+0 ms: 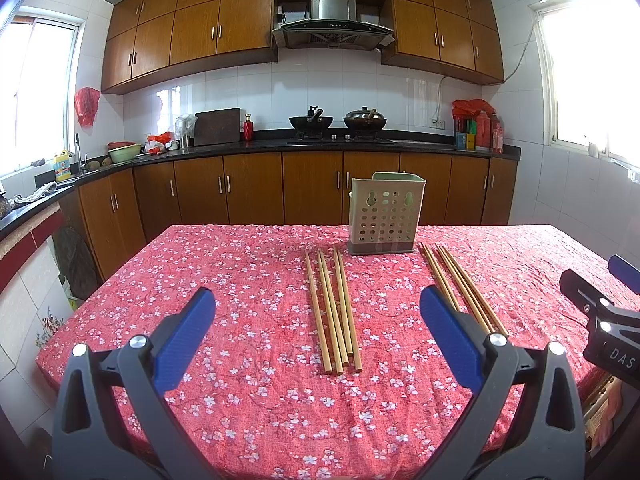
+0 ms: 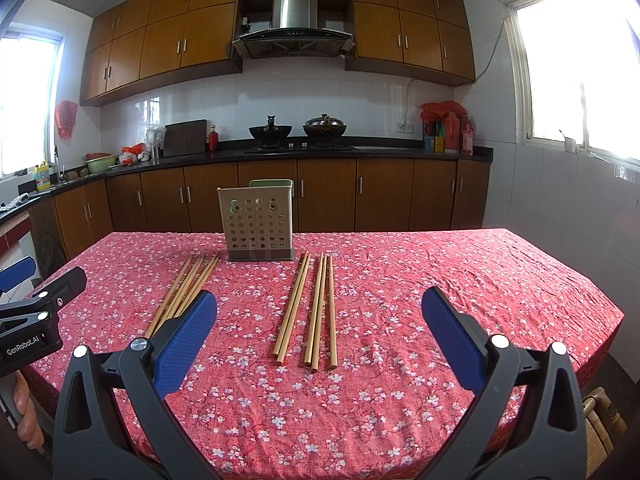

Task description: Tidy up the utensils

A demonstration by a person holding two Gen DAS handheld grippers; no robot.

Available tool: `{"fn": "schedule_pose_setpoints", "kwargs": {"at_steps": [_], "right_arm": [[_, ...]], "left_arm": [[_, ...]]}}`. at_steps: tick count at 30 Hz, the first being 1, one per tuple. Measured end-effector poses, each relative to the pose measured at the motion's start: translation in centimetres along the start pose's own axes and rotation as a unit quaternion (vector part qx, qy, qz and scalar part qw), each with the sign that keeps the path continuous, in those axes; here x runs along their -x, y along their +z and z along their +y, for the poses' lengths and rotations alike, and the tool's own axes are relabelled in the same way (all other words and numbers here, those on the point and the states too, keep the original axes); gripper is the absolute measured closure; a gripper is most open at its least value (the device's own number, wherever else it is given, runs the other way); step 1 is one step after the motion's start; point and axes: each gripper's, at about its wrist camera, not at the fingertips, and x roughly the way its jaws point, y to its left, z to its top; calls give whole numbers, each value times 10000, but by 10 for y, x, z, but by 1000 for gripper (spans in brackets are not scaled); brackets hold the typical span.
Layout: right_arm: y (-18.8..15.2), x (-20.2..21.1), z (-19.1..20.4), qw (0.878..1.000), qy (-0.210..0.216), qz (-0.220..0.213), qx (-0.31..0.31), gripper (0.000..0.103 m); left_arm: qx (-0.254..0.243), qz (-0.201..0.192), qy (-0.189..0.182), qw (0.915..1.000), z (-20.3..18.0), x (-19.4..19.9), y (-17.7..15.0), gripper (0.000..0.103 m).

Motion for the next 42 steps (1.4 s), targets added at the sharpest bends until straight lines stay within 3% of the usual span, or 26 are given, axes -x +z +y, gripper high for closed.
{"fn": "schedule_pose_setpoints", "kwargs": {"at_steps": [42], "right_arm": [[-1, 0, -1, 10000, 1, 8, -14, 2]], "left_arm": [[1, 13, 0, 10000, -3, -2, 0, 4]]}}
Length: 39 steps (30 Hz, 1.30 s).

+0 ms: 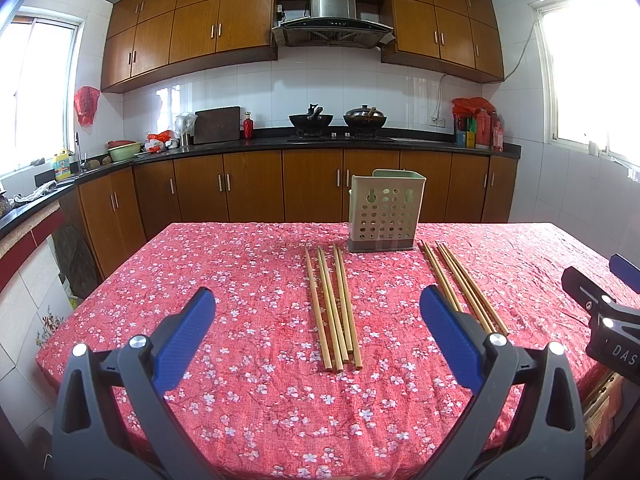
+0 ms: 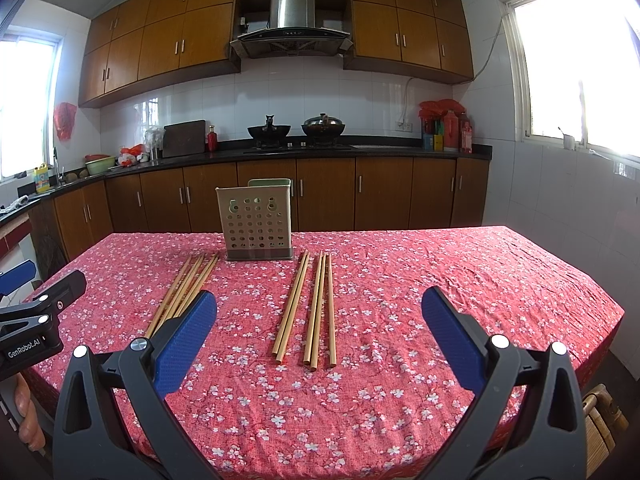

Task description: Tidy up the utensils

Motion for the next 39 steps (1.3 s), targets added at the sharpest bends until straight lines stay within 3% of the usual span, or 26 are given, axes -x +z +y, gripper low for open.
{"fn": "schedule_pose_setpoints", "kwargs": {"at_steps": [15, 22, 29, 30, 33, 36, 39], "right_arm": [[-5, -2, 2, 9999, 31, 127, -35, 2], [-18, -36, -10, 9964, 13, 827, -191, 2], [-20, -82, -35, 9862, -76, 1528, -628, 3], [-19, -92, -38, 9840, -58, 1639, -693, 5], [-17, -121, -41, 9769, -50, 2005, -732, 33], [-21, -145, -40, 9699, 55, 2314, -752, 51], [-27, -163, -34, 9629, 206, 2592, -718, 62]], "left_arm": [[16, 102, 25, 9999, -2, -4, -4, 4], [64, 819, 188, 9964, 9, -44, -22, 4], [293, 1600, 455, 9856, 38, -90, -28, 4], [324, 1668, 463, 9844, 40, -97, -26, 4], [358, 1799, 510, 9817, 48, -112, -22, 4], [326, 1911, 389, 9803, 51, -128, -18, 5], [254, 2103, 153, 9772, 48, -143, -17, 25]]}}
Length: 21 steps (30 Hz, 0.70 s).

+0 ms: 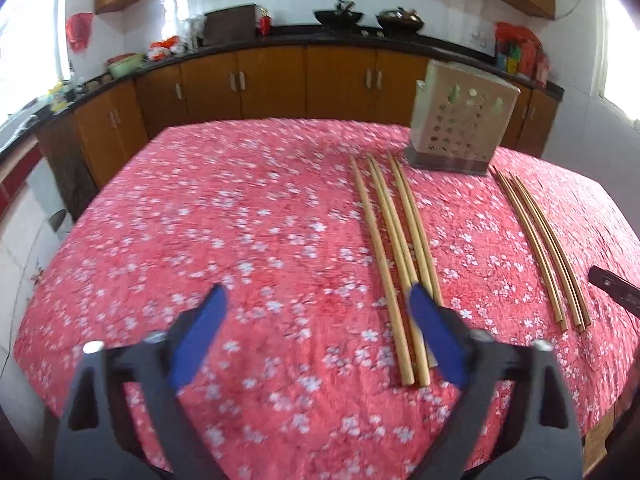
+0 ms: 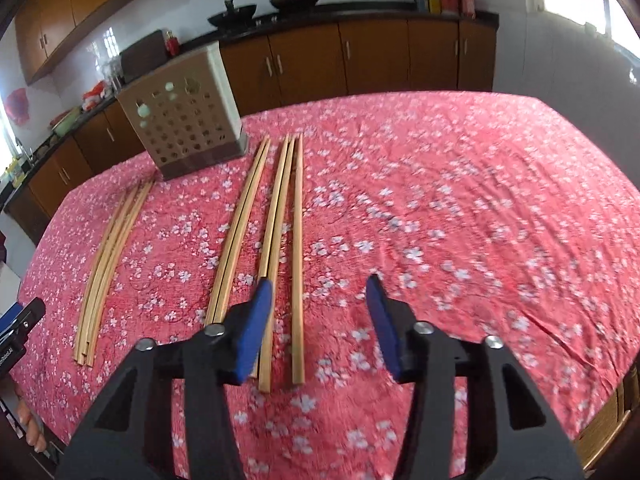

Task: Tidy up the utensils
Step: 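Lower the left tool onto a bamboo chopstick and close it while the right tool grasps another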

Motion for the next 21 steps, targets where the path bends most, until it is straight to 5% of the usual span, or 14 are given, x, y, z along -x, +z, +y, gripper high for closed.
{"fn": "schedule_pose_setpoints", "kwargs": {"at_steps": [5, 8, 16, 21], "right_arm": [[0, -17, 2, 9996, -22, 252, 129, 81], [1, -20, 0, 9997, -11, 220, 137, 82], [2, -23, 5, 9993, -65, 187, 315, 83], [9, -32, 7, 9990, -127, 141, 410, 95]], "left_arm": [[-32, 388, -429, 9983, -6, -22, 2, 53], [-59, 558, -606, 9966, -11, -31, 2, 64], [-283, 733, -756, 9940, -23, -40, 6, 84], [-431, 720, -557, 9949, -24, -51, 14, 94]]}}
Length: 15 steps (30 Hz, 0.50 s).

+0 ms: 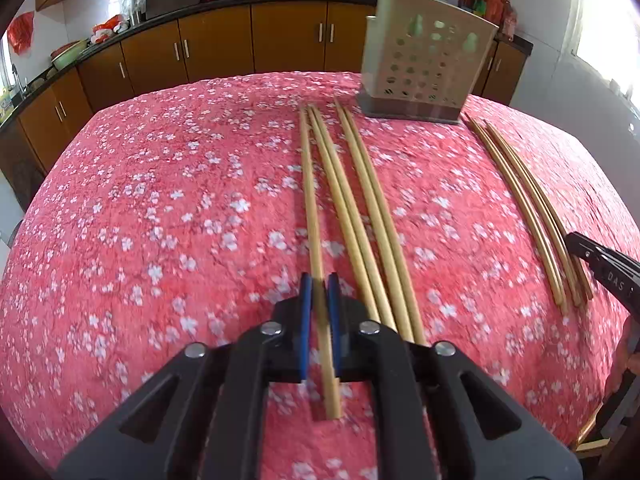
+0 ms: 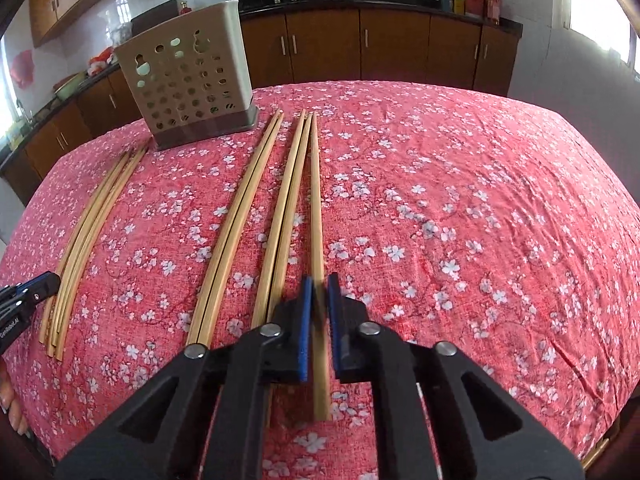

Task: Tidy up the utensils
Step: 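Lower the left tool onto a bamboo chopstick and close it while the right tool grasps another, then lift the left tool's chopstick over the perforated holder while the right tool carries its chopstick there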

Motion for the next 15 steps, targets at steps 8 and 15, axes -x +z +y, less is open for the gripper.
{"fn": "schedule_pose_setpoints", "kwargs": {"at_steps": [8, 15], "right_arm": [[24, -17, -16, 9998, -118, 22, -164, 96], [28, -21, -24, 9997, -75, 8, -213, 95]], "left_arm": [[234, -46, 245, 9994, 32, -18, 24, 95], [319, -146, 97, 9993, 47, -17, 25, 94]]}}
